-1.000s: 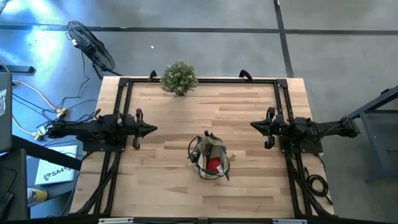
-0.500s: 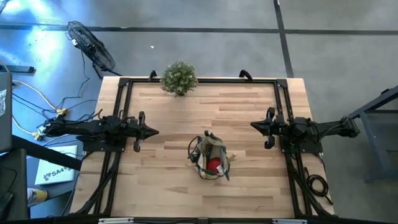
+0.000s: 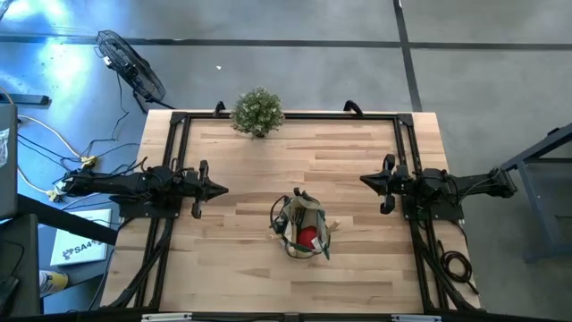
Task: Pick & Place Garden tools in Gardening bag
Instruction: Return to Home Position
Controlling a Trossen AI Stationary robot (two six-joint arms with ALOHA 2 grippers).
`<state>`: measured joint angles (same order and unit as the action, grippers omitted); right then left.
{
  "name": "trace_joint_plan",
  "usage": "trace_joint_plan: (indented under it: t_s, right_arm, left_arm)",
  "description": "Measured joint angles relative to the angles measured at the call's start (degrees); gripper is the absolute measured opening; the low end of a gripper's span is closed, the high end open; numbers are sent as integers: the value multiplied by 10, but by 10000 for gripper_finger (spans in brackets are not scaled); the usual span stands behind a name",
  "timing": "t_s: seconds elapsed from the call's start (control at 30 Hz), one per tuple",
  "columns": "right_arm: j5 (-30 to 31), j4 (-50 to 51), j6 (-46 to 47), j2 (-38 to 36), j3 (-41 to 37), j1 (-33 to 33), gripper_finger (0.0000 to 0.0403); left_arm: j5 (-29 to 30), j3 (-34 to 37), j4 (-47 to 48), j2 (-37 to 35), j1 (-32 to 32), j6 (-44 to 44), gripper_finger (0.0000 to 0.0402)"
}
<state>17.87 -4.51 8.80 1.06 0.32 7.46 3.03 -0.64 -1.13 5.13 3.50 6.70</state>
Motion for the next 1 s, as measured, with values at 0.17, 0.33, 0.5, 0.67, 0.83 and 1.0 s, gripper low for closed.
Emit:
trace_joint_plan:
  t_s: [0.17,0.33,0.5,0.67,0.83,1.0]
  right_arm:
    - [0,0,0,0,0,0,5]
    - [0,0,0,0,0,0,5]
    - [0,0,0,0,0,0,5]
    - [0,0,0,0,0,0,5]
    - [0,0,0,0,0,0,5]
    - [0,0,0,0,0,0,5]
  left_arm:
    - [-3,0,-1,-21,-1,0,0]
    - [-6,0,-1,-49,-1,0,0]
    - [-6,0,0,-47,-1,0,0]
    - [-6,0,0,-47,-1,0,0]
    - [-6,0,0,-45,-1,0,0]
    - [-5,0,0,-45,-1,0,0]
